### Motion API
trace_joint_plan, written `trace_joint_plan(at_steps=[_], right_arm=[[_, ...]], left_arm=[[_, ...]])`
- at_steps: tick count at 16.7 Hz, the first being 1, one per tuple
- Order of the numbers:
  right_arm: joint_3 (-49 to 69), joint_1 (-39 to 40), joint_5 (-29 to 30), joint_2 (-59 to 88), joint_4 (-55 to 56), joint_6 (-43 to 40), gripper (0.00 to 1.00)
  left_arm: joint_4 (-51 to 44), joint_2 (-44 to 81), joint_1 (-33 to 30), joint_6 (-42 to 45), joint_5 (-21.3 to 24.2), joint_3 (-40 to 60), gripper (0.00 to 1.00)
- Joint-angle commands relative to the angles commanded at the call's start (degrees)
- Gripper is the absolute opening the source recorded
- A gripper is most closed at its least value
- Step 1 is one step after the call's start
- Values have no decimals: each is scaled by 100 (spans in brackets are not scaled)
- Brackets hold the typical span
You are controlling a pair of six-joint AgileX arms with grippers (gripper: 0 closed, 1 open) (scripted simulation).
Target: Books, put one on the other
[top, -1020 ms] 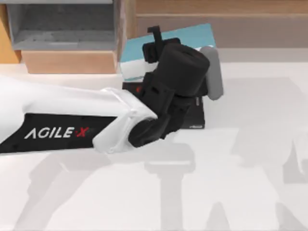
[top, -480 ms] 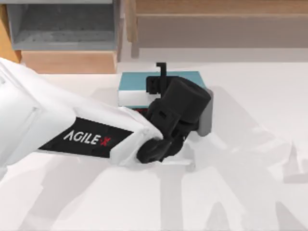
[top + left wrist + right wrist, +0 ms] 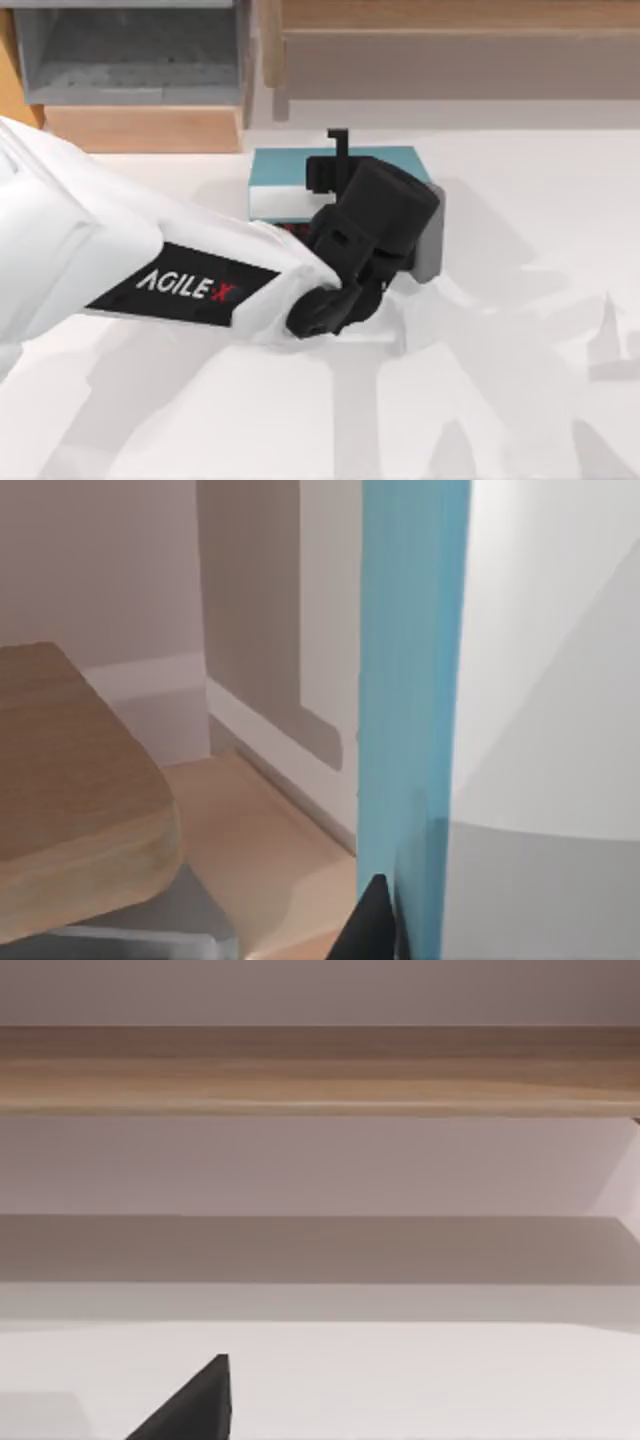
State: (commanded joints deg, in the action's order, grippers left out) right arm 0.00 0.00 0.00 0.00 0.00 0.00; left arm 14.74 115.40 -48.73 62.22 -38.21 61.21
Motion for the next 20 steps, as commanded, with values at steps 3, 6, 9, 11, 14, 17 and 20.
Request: trace_joint_plan(at_steps=[3, 6, 9, 11, 14, 17, 20], right_arm=[[0, 0, 0, 0, 0, 0, 100], [0, 0, 0, 0, 0, 0, 100], [0, 0, 0, 0, 0, 0, 100], [0, 0, 0, 0, 0, 0, 100], [0, 0, 0, 0, 0, 0, 100], [0, 0, 0, 0, 0, 0, 100], [0, 0, 0, 0, 0, 0, 100]], left_arm=[[0, 0, 0, 0, 0, 0, 15], [0, 0, 0, 0, 0, 0, 38], [0, 0, 0, 0, 0, 0, 60], [0, 0, 0, 0, 0, 0, 75], [0, 0, 0, 0, 0, 0, 98], [0, 0, 0, 0, 0, 0, 100], [0, 0, 0, 0, 0, 0, 100]])
